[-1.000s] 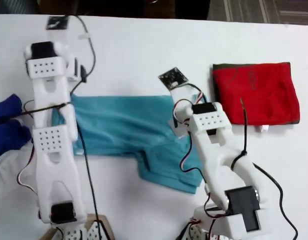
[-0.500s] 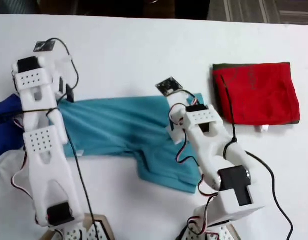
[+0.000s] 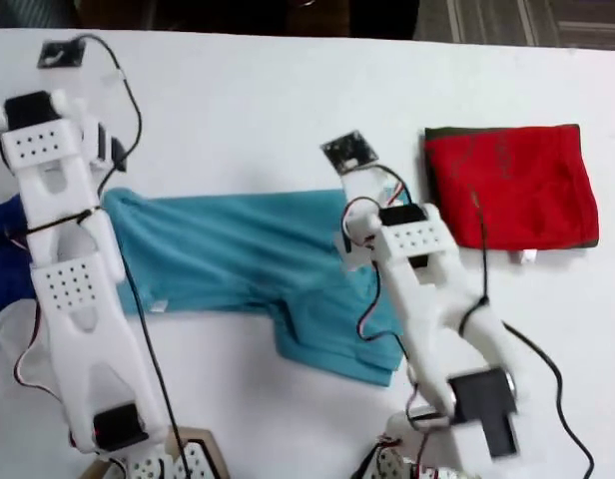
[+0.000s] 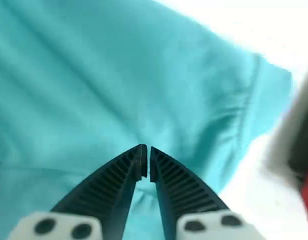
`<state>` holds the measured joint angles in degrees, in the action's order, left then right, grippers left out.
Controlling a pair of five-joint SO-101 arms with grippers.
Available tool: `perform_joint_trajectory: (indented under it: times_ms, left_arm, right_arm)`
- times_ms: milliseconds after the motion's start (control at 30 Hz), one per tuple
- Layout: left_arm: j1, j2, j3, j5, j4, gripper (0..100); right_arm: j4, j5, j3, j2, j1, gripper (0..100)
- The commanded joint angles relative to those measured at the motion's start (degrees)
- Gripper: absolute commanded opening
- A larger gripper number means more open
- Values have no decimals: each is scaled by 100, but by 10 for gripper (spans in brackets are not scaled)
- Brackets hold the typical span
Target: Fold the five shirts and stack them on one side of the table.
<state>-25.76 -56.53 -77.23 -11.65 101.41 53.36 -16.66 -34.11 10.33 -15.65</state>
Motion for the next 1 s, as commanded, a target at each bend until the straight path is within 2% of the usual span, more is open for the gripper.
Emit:
perform_joint_trajectory:
  times_ms: [0,200,400,500,633,733,967]
  left_arm:
    - [18,1231,1182,-123,123,227]
    - [387,2655,4286,-273,-114,226]
    - [457,3771,7055,-510,-1767,226]
    - [448,4070,8101,-554,-2611,226]
    - [422,4097,9095,-571,-3455,226]
    - [422,4105,9648,-897,-3956,226]
    - [448,4114,9780,-1002,-4123,226]
  right_arm:
    - [699,18,53,989,-48,25]
    - [1490,-844,-404,1745,-57,57]
    - [1525,-1547,-1371,2281,-57,59]
    - [1516,-1820,-1820,2387,-286,59]
    - [1402,-1934,-2479,2387,-910,59]
    - [1209,-1934,-2910,2387,-1305,59]
    - [1191,-1943,-2998,2440,-2062,60]
